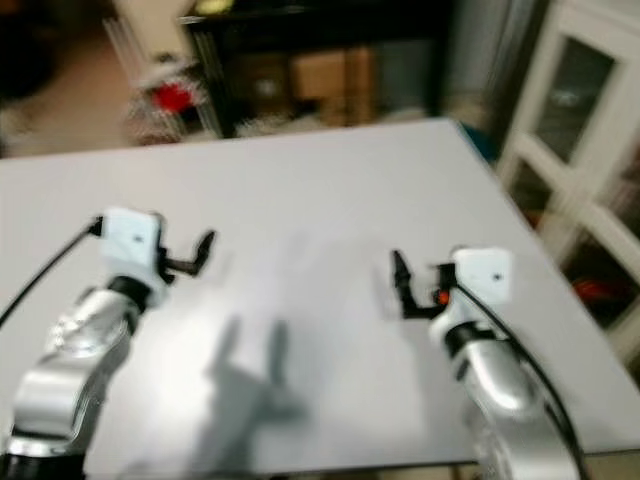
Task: Setting the table
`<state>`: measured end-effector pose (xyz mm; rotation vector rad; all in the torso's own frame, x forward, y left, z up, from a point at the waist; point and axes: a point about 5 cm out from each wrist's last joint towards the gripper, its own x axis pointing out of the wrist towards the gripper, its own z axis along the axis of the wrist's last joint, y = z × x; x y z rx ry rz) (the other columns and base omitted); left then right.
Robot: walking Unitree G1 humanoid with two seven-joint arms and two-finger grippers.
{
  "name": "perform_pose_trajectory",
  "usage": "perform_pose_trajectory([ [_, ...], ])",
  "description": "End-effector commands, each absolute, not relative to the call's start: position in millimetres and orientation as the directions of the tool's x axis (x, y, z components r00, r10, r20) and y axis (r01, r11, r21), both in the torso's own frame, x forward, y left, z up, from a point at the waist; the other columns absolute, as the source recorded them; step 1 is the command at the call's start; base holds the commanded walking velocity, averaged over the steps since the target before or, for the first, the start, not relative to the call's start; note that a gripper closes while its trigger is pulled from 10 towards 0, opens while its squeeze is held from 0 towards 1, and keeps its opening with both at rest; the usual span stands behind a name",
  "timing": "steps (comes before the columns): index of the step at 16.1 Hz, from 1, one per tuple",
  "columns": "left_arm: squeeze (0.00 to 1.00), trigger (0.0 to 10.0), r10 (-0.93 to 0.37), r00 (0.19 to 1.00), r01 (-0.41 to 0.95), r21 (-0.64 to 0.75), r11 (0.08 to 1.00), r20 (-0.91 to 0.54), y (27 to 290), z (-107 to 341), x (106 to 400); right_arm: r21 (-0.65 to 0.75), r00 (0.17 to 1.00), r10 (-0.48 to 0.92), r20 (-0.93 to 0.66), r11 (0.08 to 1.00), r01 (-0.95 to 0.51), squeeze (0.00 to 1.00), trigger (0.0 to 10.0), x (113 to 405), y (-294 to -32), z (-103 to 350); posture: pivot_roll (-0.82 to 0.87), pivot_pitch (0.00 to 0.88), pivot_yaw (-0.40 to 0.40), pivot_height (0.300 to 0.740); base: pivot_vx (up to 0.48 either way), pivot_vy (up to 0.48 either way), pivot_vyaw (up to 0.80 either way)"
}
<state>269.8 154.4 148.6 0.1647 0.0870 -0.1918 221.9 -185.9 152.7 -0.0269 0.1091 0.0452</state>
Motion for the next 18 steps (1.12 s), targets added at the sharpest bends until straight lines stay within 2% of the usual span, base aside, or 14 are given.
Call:
perform_pose_trajectory([
  [1,0.0,10.0,-0.159,0.983,0.173,0.161,0.972,-0.097,160.0,151.1,267.8,-0.008,0.995,0.057,-0.085,0.998,-0.058,1.0,10.0,223.7,-183.1,157.5,-0.06,0.0,0.099,0.74,0.0,0.0,0.8],
  [4,0.0,10.0,-0.159,0.982,0.174,0.169,0.97,-0.098,160.1,149.8,264.9,-0.009,0.994,0.079,-0.075,0.997,-0.08,1.0,10.0,225.8,-180.7,159.8,-0.05,0.0,0.085,0.74,0.0,0.0,0.7],
  [6,0.0,10.0,-0.148,0.984,0.162,0.168,0.972,-0.096,160.9,150.4,264.4,-0.008,0.995,0.066,-0.072,0.998,-0.067,1.0,10.0,226.6,-183.1,160.3,-0.05,0.0,0.077,0.74,0.0,0.0,0.0],
  [7,0.0,10.0,-0.139,0.986,0.153,0.169,0.974,-0.094,161.8,151.4,263.9,-0.052,0.997,0.039,-0.063,0.998,-0.042,1.0,10.0,229.4,-185.6,159.9,-0.03,0.0,0.059,0.74,0.0,0.0,0.0],
  [8,0.0,10.0,-0.136,0.986,0.151,0.17,0.974,-0.094,162.3,151.8,262.9,-0.068,0.997,0.047,-0.053,0.996,-0.051,0.4,10.0,230.7,-185.6,159.7,-0.03,0.0,0.054,0.74,0.0,0.0,0.0],
  [9,0.0,10.0,-0.138,0.986,0.153,0.172,0.973,-0.096,162.0,151.8,261.4,-0.05,0.994,0.079,-0.07,0.995,-0.082,0.0,10.0,229.9,-184.1,158.1,-0.03,0.0,0.054,0.74,0.0,0.304,0.0],
  [11,0.0,10.0,-0.143,0.984,0.159,0.179,0.971,-0.102,162.3,152.4,261.0,0.05,0.987,0.147,-0.063,0.988,-0.144,0.0,10.0,226.5,-175.9,159.6,-0.02,0.0,0.062,0.74,0.0,0.338,0.0],
  [14,0.0,10.0,-0.152,0.983,0.17,0.185,0.968,-0.104,161.7,154.0,262.5,0.013,0.987,0.148,-0.068,0.989,-0.147,0.0,10.0,225.3,-173.8,156.5,-0.03,0.0,0.078,0.74,0.0,0.376,0.0],
  [18,0.0,10.0,-0.155,0.982,0.173,0.187,0.967,-0.107,161.3,154.5,265.2,0.031,0.988,0.138,-0.065,0.99,-0.137,0.0,10.0,226.2,-172.6,155.3,-0.03,0.0,0.09,0.74,0.0,0.381,0.53],
])
